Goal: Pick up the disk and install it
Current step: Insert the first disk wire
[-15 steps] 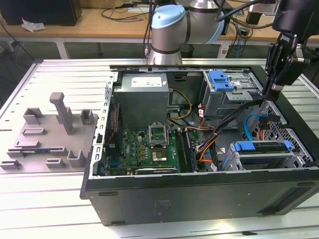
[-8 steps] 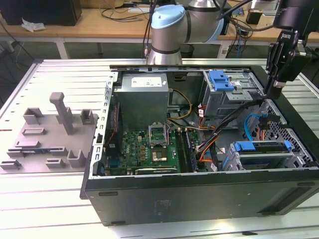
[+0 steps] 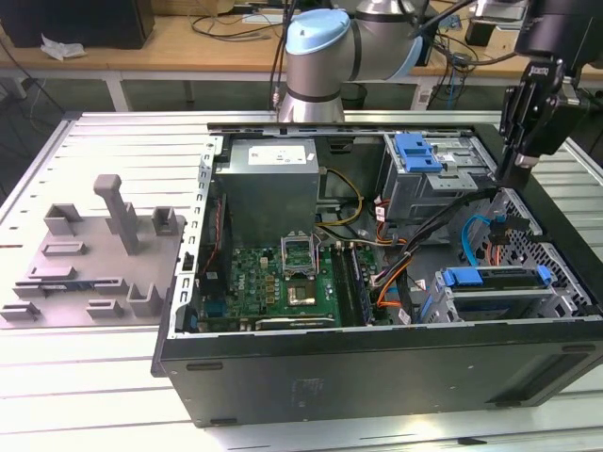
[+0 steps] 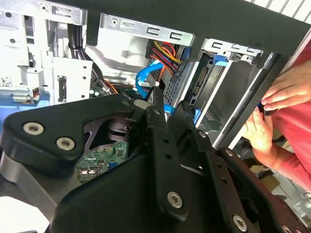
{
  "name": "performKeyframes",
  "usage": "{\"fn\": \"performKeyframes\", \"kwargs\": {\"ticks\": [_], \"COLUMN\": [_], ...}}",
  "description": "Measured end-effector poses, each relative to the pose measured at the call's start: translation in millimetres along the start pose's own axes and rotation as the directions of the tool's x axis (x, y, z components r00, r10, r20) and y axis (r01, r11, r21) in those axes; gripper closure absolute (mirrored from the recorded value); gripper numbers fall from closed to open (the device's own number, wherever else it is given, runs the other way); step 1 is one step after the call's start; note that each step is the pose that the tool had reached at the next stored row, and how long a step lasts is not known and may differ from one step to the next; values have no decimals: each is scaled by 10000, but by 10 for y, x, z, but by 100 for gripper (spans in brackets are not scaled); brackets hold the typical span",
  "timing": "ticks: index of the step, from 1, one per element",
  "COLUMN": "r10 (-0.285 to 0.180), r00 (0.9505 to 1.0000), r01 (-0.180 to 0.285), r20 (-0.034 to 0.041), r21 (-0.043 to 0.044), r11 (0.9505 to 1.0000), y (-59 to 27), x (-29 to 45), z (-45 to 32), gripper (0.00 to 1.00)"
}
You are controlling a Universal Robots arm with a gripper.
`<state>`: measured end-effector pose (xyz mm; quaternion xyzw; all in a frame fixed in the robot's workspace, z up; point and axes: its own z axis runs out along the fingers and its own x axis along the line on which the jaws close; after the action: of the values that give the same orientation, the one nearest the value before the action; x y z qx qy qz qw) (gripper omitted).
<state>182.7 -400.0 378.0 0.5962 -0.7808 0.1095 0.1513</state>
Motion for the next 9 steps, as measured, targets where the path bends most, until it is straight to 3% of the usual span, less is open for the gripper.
{"fn": "performKeyframes", "kwargs": {"ticks": [7, 9], "r10": [-394, -433], "r00": [9992, 9990], "r01": [394, 430], "r20": [-92, -116], "r21": [-96, -193], "r11": [9992, 9989], "y": [-115, -135], "x": [-56, -68], "z": [56, 81], "gripper": [69, 69]}}
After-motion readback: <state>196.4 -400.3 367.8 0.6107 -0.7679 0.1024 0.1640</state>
